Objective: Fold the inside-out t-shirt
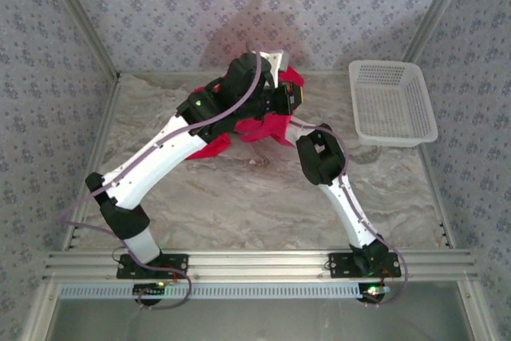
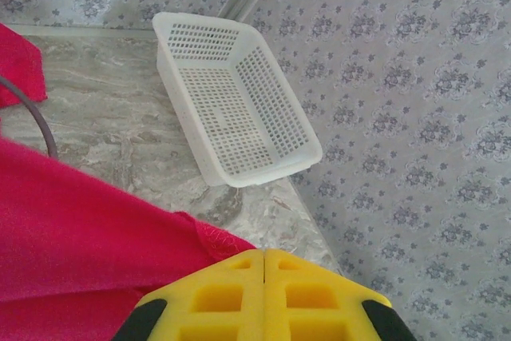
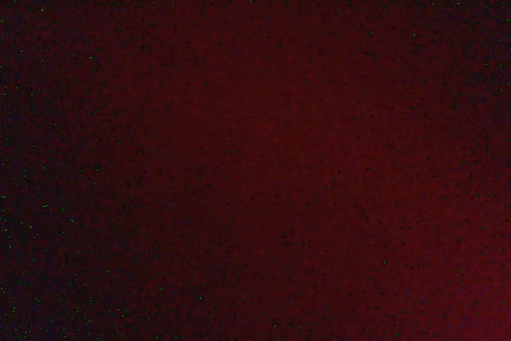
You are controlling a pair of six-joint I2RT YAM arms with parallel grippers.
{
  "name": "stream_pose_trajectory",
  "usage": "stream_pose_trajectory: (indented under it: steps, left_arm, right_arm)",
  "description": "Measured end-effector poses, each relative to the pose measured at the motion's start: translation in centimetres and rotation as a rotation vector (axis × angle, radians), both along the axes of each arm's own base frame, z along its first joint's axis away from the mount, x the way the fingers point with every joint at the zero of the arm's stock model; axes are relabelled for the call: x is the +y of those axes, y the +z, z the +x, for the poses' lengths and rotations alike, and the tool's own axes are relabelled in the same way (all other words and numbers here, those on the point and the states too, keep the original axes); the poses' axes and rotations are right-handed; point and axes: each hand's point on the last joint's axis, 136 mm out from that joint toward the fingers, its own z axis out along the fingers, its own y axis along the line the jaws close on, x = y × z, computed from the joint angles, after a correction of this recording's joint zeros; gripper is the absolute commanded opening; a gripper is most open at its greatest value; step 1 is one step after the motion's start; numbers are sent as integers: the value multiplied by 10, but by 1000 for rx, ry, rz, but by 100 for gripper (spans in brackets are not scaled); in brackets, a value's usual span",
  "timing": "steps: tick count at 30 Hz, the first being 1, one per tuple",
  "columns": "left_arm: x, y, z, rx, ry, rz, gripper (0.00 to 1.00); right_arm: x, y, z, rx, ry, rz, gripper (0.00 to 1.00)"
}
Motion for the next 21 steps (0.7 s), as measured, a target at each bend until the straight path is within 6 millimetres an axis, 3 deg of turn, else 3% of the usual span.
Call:
stream_pose_trajectory:
  steps: [2,3,4,7,9,12,14,18,21]
  left_arm:
    - [3,4,-2,-4,1,-4,0]
    - [6,7,-4,-7,3,-6,0]
    - [9,9,-5,-13,8,-7,0]
    - [27,19,-9,-33,30,-14,0]
    - [42,22,-10,-37,46,-25,0]
    - [73,20,-3,-39,88,-47,0]
    - [100,10,15,-26,149,-53,0]
    - [161,-32,72,40,330,-21,0]
    - [201,-83,109,138,437,21,0]
  right_arm:
    - [2,0,0,11,-21,9,93]
    - [2,-5,-1,22,-28,5,85]
    - [2,-10,-3,35,-35,-2,73]
    - [6,-15,-7,51,-46,3,22]
    - [7,-26,-13,80,-40,0,4]
    - [3,-33,-19,105,-12,7,0]
    - [-6,-33,-28,130,23,1,0]
    - [-39,-25,-58,199,106,-37,0]
    - [-67,2,-83,206,162,-71,0]
